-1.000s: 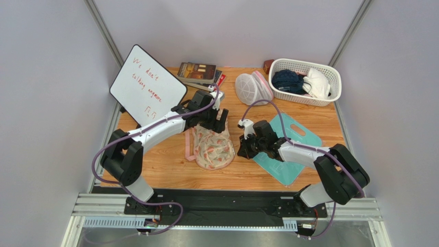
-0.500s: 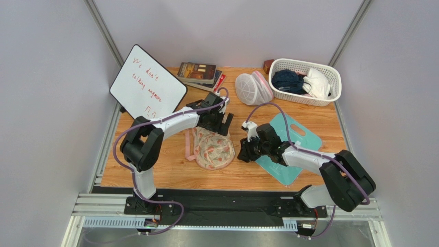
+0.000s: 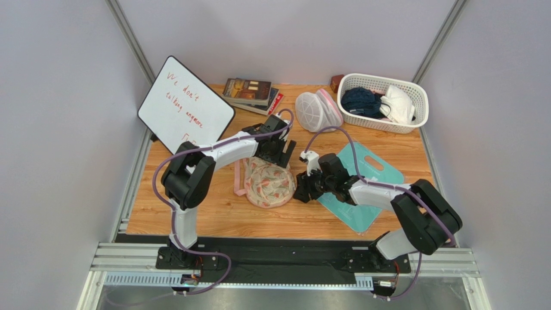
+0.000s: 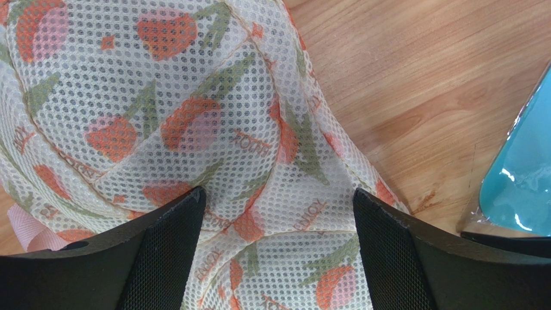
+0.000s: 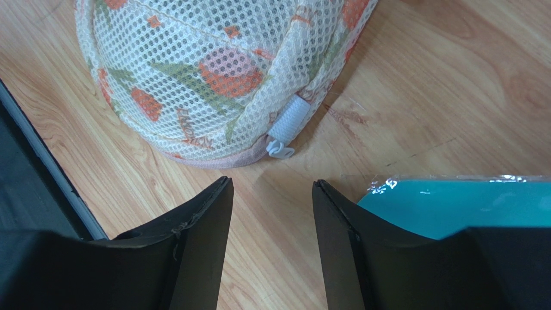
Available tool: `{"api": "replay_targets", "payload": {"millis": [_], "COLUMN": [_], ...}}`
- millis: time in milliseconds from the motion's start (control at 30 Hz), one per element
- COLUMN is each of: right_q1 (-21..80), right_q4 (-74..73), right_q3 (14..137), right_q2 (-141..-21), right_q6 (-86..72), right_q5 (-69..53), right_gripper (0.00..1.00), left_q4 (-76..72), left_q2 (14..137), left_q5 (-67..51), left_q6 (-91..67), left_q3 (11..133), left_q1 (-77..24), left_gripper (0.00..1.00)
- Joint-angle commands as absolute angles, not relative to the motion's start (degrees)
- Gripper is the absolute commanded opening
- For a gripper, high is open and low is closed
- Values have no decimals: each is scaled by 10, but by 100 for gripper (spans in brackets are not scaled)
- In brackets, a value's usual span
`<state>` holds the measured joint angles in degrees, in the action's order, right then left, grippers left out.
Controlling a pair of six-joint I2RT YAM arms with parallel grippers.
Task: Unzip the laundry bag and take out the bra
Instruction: Unzip the laundry bag at the center of the board.
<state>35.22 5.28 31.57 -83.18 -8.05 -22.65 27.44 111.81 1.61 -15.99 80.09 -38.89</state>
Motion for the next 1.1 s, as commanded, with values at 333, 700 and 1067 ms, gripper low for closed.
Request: {"api": "replay_targets", "payload": {"millis": [333, 700, 1067], "right_q1": [354, 354, 354], "right_q4": [130, 113, 100], "right_q3": [369, 368, 366], "right_q2": [-917, -932, -933], "right_q6": [-30, -40, -54], "right_q5": [-267, -289, -294], "right_gripper": [44, 18, 29], "left_q4": [268, 268, 268], "left_q2": [1109, 1103, 1096], "left_q5": [-7, -7, -11], "left_q6": [-113, -111, -105], "left_q3": [770, 771, 769], "left_q1": [-389, -387, -386], "left_gripper": [92, 92, 93]}}
